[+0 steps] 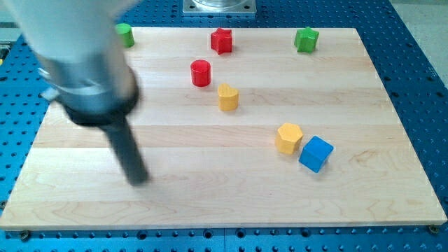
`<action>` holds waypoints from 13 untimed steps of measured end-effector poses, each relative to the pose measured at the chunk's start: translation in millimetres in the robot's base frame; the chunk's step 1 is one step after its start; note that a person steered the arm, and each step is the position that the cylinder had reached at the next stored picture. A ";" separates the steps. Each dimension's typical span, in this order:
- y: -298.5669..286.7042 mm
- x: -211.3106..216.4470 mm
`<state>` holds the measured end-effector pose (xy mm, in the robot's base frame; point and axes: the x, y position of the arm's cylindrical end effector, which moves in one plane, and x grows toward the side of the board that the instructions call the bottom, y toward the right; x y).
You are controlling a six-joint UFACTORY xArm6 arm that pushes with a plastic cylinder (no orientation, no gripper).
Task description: Put the blue cube diagonally top right to the yellow hexagon
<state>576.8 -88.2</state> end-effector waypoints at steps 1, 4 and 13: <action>114.8 10.8; 228.0 -66.2; 300.1 -120.6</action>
<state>456.2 211.9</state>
